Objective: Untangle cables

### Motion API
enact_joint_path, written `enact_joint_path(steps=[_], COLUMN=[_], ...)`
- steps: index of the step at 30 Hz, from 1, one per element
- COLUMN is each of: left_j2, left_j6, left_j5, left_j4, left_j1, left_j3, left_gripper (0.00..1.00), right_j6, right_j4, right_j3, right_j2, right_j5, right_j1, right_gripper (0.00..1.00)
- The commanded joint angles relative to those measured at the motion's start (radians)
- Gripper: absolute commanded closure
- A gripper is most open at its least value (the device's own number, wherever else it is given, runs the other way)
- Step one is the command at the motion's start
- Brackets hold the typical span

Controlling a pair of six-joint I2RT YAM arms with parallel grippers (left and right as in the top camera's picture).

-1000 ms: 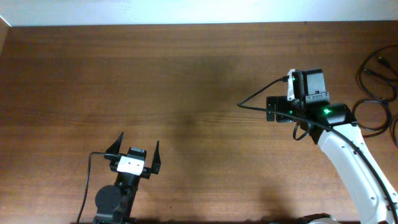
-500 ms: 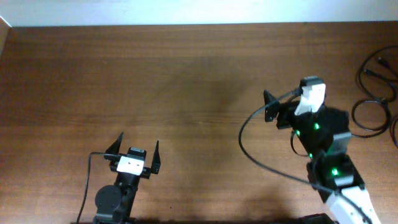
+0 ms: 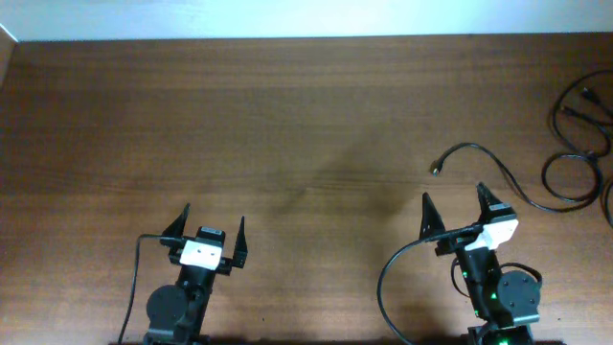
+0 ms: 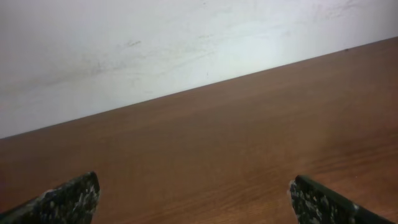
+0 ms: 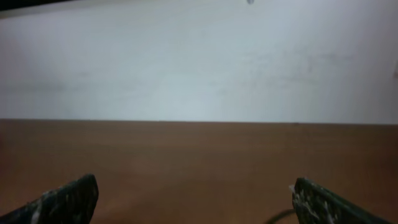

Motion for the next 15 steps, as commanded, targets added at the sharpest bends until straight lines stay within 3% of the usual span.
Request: enact_joint_path(steps=[1,5,12,15], left_j2=[-0.005,-0.005,-0.005,-0.005], left_j6=[0.001,0.001,0.001,0.001], left_j5=[-0.003,-0.003,-0.004,-0.004], left_j4=[-0.008,-0.008,-0.008,-0.008], left_j1=[0.002,0.002,0.002,0.002], left_j3=[-0.003,-0.003,-0.003,-0.003], left_gripper=[0.01,0.01,0.01,0.01], right_j6=[0.006,0.006,0.006,-0.005], right_j4=[-0.049,-0.059,-0.360,-0.380], right_j3=[-0.042,-0.042,-0.042,-0.042], right_j2=[-0.052,-0.093,-0.255,-0.314], right_j5=[0.009,0.004,-0.006,-0.021], right_j1=[-0.005,-0.005,-0.004,-0.004], right_gripper=[0.01,0.01,0.01,0.01])
